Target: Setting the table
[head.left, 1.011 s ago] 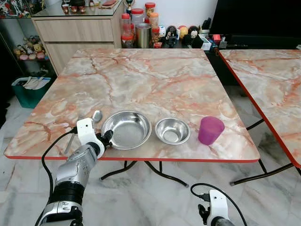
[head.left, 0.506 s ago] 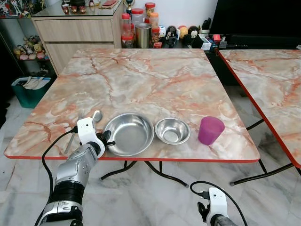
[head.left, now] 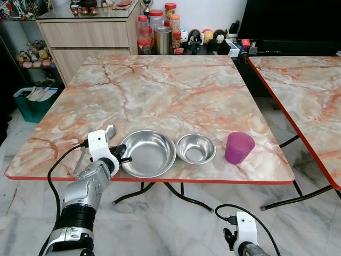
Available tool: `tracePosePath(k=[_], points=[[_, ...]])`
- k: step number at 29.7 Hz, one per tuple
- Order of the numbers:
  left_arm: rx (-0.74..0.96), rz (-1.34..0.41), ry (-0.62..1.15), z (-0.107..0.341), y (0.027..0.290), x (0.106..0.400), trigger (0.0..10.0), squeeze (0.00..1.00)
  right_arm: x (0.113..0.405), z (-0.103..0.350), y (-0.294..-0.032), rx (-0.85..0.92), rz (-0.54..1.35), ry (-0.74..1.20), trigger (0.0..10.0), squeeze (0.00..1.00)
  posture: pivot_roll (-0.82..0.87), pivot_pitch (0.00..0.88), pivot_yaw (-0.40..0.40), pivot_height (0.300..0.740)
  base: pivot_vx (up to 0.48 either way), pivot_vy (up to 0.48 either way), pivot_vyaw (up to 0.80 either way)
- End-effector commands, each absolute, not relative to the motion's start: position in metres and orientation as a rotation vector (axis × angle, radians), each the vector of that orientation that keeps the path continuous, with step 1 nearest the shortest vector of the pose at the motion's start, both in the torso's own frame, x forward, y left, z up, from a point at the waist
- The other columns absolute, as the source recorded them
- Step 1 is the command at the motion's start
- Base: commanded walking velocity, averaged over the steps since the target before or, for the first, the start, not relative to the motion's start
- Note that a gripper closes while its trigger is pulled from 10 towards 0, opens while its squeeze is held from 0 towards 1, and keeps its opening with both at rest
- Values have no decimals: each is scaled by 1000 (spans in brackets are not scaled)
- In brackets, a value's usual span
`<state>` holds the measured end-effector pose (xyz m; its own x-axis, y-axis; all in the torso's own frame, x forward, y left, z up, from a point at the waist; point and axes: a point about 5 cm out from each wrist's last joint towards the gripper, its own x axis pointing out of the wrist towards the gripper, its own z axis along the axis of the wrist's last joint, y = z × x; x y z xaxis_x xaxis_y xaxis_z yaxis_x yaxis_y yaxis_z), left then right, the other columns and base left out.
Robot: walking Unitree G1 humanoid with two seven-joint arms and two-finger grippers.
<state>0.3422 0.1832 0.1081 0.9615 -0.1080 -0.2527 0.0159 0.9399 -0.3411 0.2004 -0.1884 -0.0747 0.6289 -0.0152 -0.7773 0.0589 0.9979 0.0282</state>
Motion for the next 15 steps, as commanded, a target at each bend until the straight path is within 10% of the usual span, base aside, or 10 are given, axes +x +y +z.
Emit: tracePosePath(k=[1,2,15], points=[[-416,-59,86,132,188,344,4902,0,201,-75,-189,53,-42,898,10000,0,39,0,-37,740,0,0,0],[-489,-77,13,141,188,344,10000,0,200,-75,-190,52,-42,898,10000,0,43,0,-41,740,0,0,0],[-499,-60,-118,148,173,345,10000,0,199,-75,-190,50,-42,899,10000,0,41,0,-45,740,0,0,0]])
